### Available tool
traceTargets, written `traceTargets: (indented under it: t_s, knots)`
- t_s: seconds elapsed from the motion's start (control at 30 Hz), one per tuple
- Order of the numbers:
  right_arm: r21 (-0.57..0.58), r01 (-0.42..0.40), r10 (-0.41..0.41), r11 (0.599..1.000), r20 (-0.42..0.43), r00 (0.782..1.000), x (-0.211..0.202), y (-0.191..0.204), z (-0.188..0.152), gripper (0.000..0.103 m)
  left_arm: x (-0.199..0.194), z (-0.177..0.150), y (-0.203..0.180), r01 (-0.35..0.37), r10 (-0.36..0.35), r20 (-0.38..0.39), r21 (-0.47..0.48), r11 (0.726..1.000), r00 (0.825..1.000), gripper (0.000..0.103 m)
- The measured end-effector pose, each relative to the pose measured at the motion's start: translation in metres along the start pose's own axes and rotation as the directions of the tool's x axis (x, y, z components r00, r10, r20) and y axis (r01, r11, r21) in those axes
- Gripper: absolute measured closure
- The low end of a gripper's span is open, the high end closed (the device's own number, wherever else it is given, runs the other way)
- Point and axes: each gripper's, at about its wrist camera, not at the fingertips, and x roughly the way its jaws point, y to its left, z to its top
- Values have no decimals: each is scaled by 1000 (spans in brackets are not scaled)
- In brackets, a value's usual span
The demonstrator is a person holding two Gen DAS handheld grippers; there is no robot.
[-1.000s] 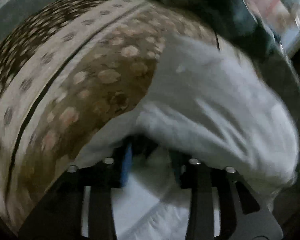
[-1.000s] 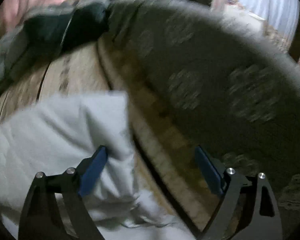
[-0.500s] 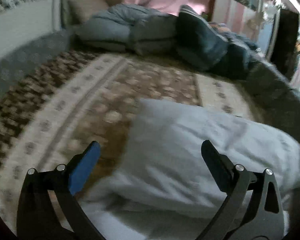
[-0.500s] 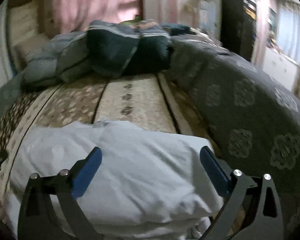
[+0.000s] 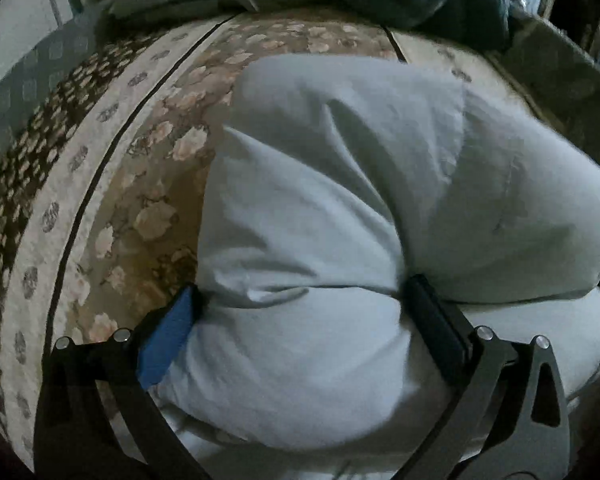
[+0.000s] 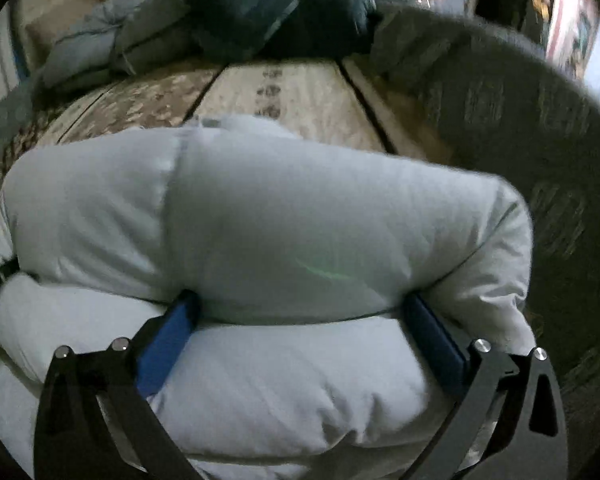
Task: Fold large clothes
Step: 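Fold the jacket over with both tools and press it down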
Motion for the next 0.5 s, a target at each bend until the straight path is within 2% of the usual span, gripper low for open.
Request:
traceTargets:
  t_s: [0.07,0.13,0.23,0.3,0.37,0.43,0.5]
  knots:
    - [0,-3,3,1000,-17,1000,5,-1,-6,1,2,3,-3,-2,2,-10,12,1000,1000,3]
    - [12,-21,22,1000,-41,999,8,-3,-9,1,5,-9,-2,2,-2,-16,36,999,1000,3]
    - [22,-23,24,1000,-62,998,6,-4,-13,1,5,-8,5,34,-34,-14,29,999,999,3]
    - [30,-23,25,999,-56,998,1,-3,-12,1,0,-9,13,50,-50,25,13,999,998,3]
    - [39,-29,31,999,-50,998,-12,-3,-9,1,-25,-16,17,-3,1,74,32,999,997,3]
    - [24,-42,43,999,-42,998,-32,-4,-8,2,-53,-13,19,-53,48,151,27,998,987,3]
    - [-12,-51,51,999,-29,998,-53,-3,-9,2,-75,-14,24,-34,34,192,-1,999,981,3]
